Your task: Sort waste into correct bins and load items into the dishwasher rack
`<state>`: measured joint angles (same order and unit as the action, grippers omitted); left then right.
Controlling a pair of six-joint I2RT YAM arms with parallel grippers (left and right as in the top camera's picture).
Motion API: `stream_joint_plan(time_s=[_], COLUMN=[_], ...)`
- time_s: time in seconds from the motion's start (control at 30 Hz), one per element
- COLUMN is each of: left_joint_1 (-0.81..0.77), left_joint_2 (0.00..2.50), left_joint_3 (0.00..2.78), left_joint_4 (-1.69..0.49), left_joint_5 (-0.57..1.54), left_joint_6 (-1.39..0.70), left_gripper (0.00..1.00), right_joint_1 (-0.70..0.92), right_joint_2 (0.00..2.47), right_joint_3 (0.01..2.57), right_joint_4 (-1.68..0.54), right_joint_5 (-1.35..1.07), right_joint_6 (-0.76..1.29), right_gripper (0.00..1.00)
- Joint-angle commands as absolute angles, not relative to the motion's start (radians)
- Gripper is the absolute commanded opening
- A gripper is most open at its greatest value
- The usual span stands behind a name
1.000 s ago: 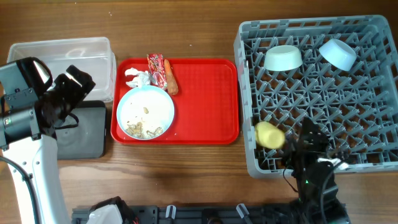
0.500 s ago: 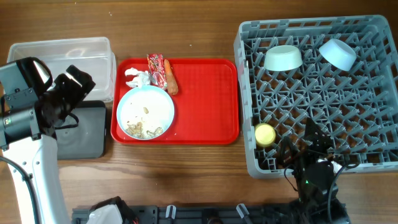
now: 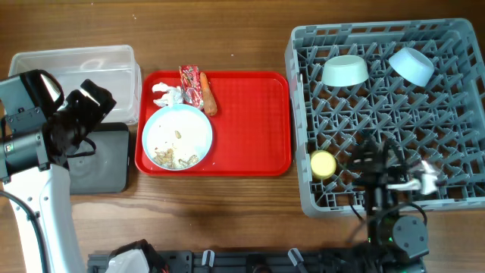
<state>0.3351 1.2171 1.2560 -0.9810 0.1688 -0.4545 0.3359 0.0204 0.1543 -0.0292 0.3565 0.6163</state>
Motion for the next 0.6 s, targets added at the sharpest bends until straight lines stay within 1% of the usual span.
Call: stream_joint_plan(time_s=[0.0, 0.07, 0.17, 0.23, 0.37, 0.5, 0.57], left_joint_1=[0.339, 0.339, 0.339, 0.339, 0.339, 0.339, 0.339], left_joint_2=[1.214, 1.214, 1.214, 1.214, 1.214, 1.214, 1.214], left_joint_3=[1.264, 1.264, 1.264, 1.264, 1.264, 1.264, 1.264], left_joint_4=[-0.979, -0.979, -0.979, -0.979, -0.979, -0.979, -0.979], left_joint_5=[0.162, 0.162, 0.162, 0.162, 0.162, 0.162, 0.162], left_joint_6=[-0.456, -0.456, -0.456, -0.456, -0.456, -0.456, -0.456], left_gripper=[1.0, 1.0, 1.0, 1.0, 1.0, 1.0, 1.0], right_joint_1=[0.332, 0.332, 0.332, 0.332, 0.332, 0.332, 0.332], right_joint_2=[0.017, 0.017, 0.017, 0.017, 0.017, 0.017, 0.017], right_joint_3=[0.156, 0.156, 0.156, 0.156, 0.156, 0.156, 0.159], right_joint_4=[-0.094, -0.136, -0.105, -0.141, -0.317, -0.583, -0.604], right_joint_5=[0.161, 0.024, 0.021, 0.021, 0.021, 0.02, 0.021], right_joint_6=[-0.071, -0.159, -0.23, -0.266, -0.265, -0.265, -0.265], right_gripper=[1.0, 1.0, 1.0, 1.0, 1.0, 1.0, 1.0])
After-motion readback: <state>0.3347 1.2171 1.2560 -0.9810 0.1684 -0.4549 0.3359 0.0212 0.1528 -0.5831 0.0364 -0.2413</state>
